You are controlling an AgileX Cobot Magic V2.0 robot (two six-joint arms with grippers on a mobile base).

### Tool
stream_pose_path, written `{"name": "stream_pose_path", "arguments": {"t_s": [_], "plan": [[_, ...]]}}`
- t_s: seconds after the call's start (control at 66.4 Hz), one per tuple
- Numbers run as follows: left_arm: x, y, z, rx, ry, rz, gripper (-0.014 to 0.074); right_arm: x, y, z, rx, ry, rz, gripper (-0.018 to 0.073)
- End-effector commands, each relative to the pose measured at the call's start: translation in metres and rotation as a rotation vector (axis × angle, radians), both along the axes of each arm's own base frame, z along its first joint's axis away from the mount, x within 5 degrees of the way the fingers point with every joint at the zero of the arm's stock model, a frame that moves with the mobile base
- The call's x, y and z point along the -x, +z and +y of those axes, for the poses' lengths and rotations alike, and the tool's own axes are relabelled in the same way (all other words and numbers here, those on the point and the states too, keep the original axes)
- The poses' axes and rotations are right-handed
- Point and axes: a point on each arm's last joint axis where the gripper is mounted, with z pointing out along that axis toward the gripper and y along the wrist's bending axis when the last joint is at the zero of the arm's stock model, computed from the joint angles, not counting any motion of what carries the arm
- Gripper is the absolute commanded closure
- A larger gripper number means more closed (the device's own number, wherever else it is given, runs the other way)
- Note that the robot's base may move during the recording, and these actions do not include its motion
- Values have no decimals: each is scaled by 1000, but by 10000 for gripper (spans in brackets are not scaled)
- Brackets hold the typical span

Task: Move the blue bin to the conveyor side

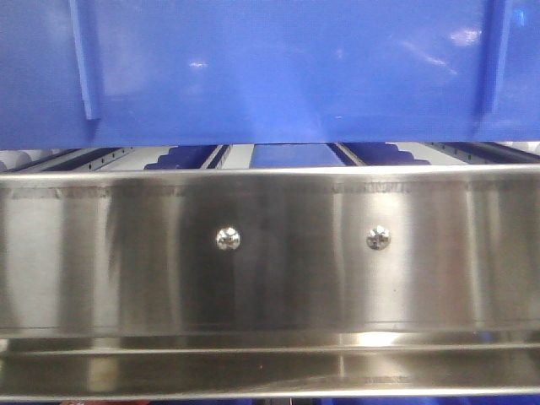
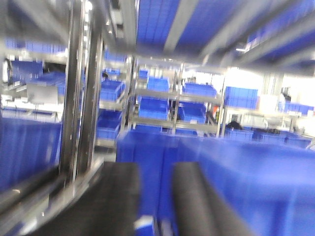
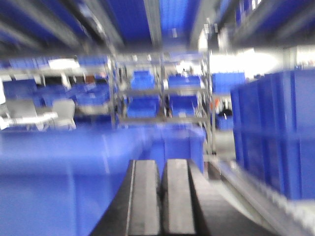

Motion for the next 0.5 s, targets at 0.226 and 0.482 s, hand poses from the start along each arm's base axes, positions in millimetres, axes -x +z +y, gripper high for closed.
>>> {"name": "stream_pose_path", "arguments": {"t_s": [0.226,0.482], "plan": [[-24,70,0,46,-12,154,151,-16,68,2,15,6,27,8],[-57,79,-6,-74,-89,257,99,-66,68,4,24,7,195,30]]}}
